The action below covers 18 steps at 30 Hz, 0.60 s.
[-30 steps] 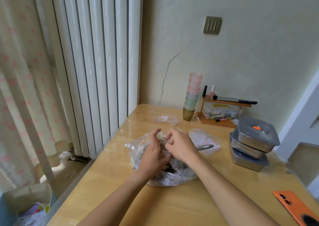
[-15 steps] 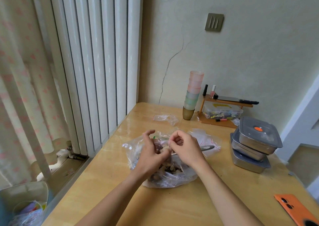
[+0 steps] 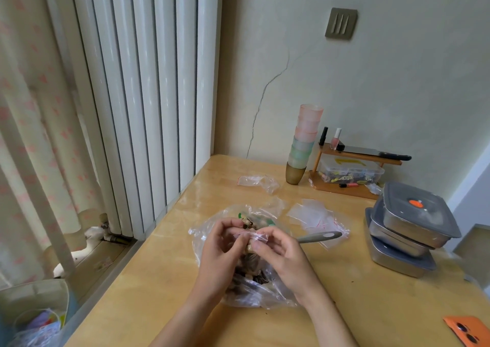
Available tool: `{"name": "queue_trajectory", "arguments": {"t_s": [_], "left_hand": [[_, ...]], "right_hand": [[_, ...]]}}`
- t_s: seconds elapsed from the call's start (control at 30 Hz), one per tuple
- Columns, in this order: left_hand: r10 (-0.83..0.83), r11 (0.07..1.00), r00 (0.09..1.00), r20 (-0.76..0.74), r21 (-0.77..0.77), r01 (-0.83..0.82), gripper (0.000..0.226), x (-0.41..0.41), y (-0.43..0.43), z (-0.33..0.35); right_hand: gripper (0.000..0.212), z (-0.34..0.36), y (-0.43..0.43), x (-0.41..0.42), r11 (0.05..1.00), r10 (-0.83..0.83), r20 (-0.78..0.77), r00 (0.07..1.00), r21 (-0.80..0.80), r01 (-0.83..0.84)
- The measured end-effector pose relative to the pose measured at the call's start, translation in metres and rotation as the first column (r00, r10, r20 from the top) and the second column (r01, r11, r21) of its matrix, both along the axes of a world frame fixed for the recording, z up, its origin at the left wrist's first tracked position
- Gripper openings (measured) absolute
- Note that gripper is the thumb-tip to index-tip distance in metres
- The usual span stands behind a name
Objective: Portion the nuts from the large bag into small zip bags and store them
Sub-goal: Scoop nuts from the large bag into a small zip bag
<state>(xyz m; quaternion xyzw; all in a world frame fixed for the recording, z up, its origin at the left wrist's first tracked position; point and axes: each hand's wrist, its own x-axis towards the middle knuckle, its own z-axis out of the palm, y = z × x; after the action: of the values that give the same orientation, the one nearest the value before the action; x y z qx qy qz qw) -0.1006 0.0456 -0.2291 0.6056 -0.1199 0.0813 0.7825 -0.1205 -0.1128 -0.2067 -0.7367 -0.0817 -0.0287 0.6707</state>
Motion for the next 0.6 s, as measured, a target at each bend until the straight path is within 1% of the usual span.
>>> {"name": "queue_trajectory", "arguments": {"t_s": [0.03,0.1,0.17,0.27,0.3,0.37,0.47,0.5,0.53,0.6], "left_hand": [[0.014,1.000,1.000,0.000,0.006,-0.014,0.016,-0.001,0.000,0.000],[0.036,0.999,0.999,0.010,0.037,-0.036,0.014,-0.004,0.001,0.002],[0.037,0.994,0.999,0.038,0.102,-0.041,0.014,-0.005,0.001,0.003],[0.037,0.981,0.996,0.079,0.185,-0.051,0.011,-0.004,0.000,0.002],[0.046,0.980,0.995,0.085,0.188,-0.061,0.010,-0.003,0.000,0.001],[0.081,0.982,0.993,0.084,0.162,-0.094,0.018,-0.003,0.000,0.001],[0.130,0.987,0.990,0.052,0.093,-0.135,0.029,0.001,0.001,0.001],[0.141,0.988,0.989,0.037,0.065,-0.143,0.033,0.002,0.002,0.000],[0.149,0.988,0.988,0.025,0.043,-0.150,0.037,0.003,0.002,0.000],[0.154,0.988,0.988,0.018,0.026,-0.154,0.042,0.003,0.002,-0.002]], "right_hand": [[0.010,-0.001,0.000,-0.001,1.000,-0.023,0.032,0.999,-0.016,0.024],[0.008,-0.002,0.000,0.000,0.990,-0.119,0.116,0.986,-0.055,0.126],[0.006,-0.003,0.001,0.001,0.968,-0.215,0.190,0.958,-0.089,0.235],[0.006,-0.002,0.002,0.002,0.945,-0.276,0.242,0.930,-0.109,0.309],[0.007,0.000,0.003,0.002,0.945,-0.279,0.230,0.932,-0.106,0.309],[0.011,0.006,0.004,0.001,0.956,-0.260,0.183,0.948,-0.086,0.279],[0.010,0.020,0.001,-0.002,0.987,-0.145,0.074,0.987,0.086,0.138],[0.009,0.023,-0.001,-0.002,0.989,-0.104,0.044,0.994,0.111,0.098],[0.009,0.023,-0.004,-0.001,0.994,-0.087,0.032,0.996,0.068,0.085],[0.010,0.018,-0.009,0.000,0.988,-0.084,-0.001,0.996,-0.126,0.083]]}}
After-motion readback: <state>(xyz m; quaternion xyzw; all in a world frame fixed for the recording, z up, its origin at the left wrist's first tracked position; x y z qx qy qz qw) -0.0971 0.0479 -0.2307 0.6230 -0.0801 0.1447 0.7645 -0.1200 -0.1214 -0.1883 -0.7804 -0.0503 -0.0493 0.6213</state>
